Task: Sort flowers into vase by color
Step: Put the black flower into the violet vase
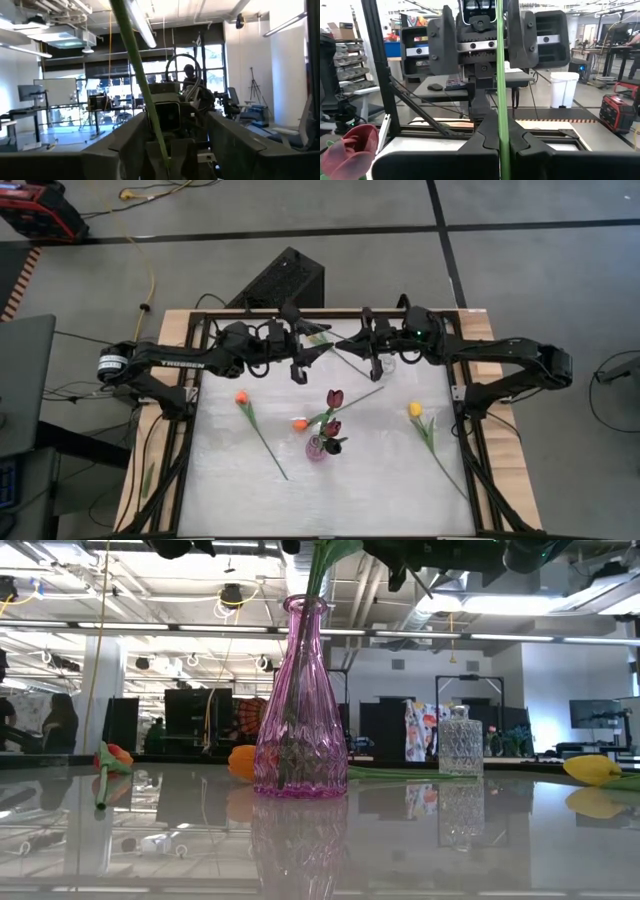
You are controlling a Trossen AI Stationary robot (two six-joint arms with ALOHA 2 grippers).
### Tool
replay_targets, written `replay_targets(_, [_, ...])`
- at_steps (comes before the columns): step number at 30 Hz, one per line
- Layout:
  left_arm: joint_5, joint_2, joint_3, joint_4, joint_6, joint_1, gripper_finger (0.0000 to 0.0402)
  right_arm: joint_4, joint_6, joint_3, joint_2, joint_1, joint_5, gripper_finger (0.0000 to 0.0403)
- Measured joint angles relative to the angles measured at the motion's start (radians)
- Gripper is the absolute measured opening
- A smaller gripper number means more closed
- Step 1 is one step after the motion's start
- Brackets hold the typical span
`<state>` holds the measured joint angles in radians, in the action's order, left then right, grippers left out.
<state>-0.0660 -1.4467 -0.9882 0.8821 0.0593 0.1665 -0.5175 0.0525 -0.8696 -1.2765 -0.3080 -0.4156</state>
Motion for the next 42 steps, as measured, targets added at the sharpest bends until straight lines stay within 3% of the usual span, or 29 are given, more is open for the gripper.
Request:
replay_targets(5, [0.038,0.0,0.0,0.0,0.012,-0.003,0.0084,0.0,-0.001,0.0,0.0,0.001,-0.008,0.0017])
replay_targets(8, [0.064,0.0,0.0,0.013,0.025,-0.011,0.0016,0.006,0.022,0.0,0.0,0.002,-0.027,0.0048])
replay_targets(16, [0.08,0.005,-0.054,-0.029,0.026,-0.04,0.0002,0.006,0.095,0.0,0.011,-0.019,-0.033,0.0179])
replay_targets(18, [0.08,0.023,-0.101,-0.13,0.028,-0.042,0.0001,0.021,0.098,0.0,0.027,-0.035,-0.073,0.0213])
replay_targets(22, [0.12,0.082,-0.225,-0.46,0.073,-0.042,0.0001,0.086,0.14,0.0,0.08,-0.069,-0.251,0.0261])
replay_targets(26, [0.172,0.145,-0.347,-0.772,0.081,-0.042,0.0001,0.274,0.199,0.0,0.149,-0.083,-0.357,0.027])
replay_targets(29, [0.176,0.202,-0.418,-0.977,0.044,-0.043,0.0,0.493,0.153,0.0,0.202,-0.075,-0.368,0.027])
replay_targets(31, [0.176,0.239,-0.453,-1.079,0.019,-0.049,0.0,0.654,0.072,0.0,0.232,-0.06,-0.354,0.027])
replay_targets(35, [0.178,0.337,-0.468,-1.225,-0.042,-0.076,0.0,0.838,0.006,0.028,0.251,-0.001,-0.179,0.027])
replay_targets(38, [0.156,0.406,-0.468,-1.343,-0.129,-0.113,0.0,0.825,0.031,0.072,0.25,0.054,-0.096,0.027])
replay_targets(42, [0.13,0.463,-0.396,-1.382,-0.227,-0.213,0.0,0.764,0.06,0.135,0.24,0.134,0.001,0.027])
